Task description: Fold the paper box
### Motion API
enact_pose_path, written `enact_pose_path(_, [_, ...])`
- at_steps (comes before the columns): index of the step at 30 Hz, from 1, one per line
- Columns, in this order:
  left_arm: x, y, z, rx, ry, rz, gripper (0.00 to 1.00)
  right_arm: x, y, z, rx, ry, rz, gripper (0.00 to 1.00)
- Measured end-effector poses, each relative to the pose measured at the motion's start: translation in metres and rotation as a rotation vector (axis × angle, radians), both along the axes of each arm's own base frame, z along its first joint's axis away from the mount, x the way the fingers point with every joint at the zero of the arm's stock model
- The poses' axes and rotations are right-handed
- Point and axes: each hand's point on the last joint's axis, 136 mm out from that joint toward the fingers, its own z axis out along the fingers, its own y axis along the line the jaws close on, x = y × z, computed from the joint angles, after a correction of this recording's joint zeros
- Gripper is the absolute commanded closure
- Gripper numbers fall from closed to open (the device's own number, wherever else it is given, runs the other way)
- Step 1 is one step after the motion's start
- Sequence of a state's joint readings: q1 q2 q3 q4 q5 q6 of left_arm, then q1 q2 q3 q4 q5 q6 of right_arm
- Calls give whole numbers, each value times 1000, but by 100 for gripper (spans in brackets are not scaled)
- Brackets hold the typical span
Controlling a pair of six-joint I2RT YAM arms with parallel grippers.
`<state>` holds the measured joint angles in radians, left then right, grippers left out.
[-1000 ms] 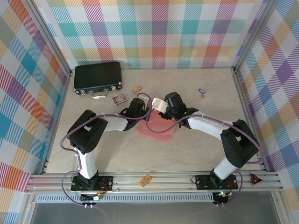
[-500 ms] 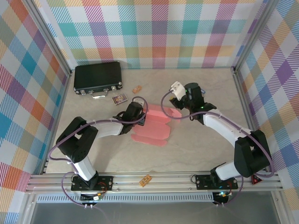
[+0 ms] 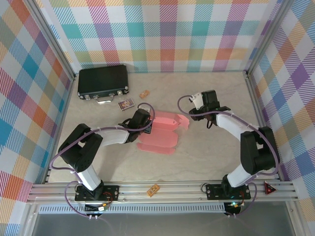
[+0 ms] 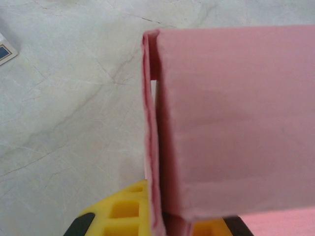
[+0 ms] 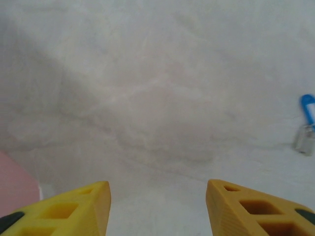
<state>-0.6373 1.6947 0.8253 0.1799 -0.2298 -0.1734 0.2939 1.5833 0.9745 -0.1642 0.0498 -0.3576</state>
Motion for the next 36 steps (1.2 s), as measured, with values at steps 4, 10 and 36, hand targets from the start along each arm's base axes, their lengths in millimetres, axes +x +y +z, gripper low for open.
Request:
enact_pose_path(4, [-1,0,-1,-9,6,9,100,-8,9,-11,18,49,52,47])
enact_pose_path(10, [-1,0,-1,-23,14,25,100,-19,30,-14,44,69,158,48])
enact_pose_path(36, [-3,4,-2,-23,27,89,100,-63,82,-24,125,201,358,50])
